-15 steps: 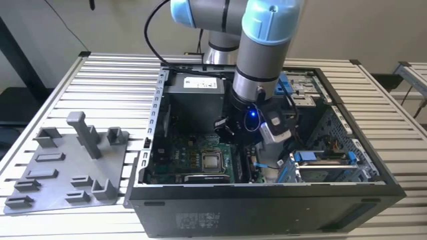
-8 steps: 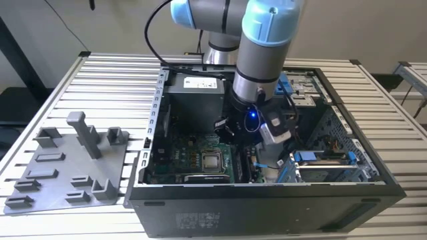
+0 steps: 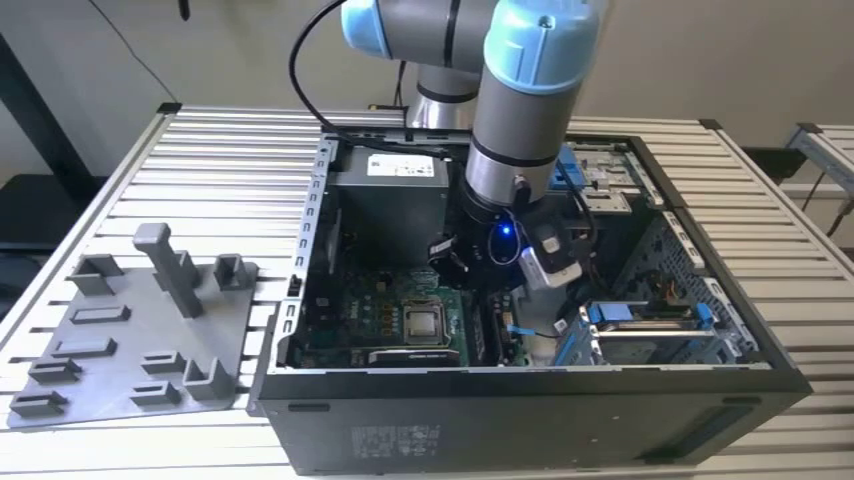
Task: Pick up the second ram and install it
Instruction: 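Insert the second ram into the second slot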
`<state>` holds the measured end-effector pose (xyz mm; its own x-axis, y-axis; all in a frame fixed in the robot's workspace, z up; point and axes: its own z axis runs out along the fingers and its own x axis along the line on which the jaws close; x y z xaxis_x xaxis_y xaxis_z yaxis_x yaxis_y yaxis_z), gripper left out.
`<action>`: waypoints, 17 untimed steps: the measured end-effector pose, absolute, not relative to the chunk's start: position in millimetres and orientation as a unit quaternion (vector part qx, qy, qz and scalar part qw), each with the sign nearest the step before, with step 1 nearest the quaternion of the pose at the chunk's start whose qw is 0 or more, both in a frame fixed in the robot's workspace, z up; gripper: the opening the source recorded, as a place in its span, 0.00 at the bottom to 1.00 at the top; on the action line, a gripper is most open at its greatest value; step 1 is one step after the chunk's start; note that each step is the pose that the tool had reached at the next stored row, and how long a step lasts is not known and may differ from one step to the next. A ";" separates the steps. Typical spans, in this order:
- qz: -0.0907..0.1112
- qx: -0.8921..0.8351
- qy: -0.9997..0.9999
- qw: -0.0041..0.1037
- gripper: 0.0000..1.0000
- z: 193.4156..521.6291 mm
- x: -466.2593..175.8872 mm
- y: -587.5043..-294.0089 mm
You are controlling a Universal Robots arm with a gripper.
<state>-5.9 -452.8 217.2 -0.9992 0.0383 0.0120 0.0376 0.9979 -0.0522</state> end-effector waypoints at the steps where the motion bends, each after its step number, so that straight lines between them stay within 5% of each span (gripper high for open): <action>1: 0.026 -0.019 -0.999 0.007 0.14 217.2 -5.9 -452.9; 17: 0.025 -0.006 -1.000 0.006 0.14 215.7 -5.9 -453.0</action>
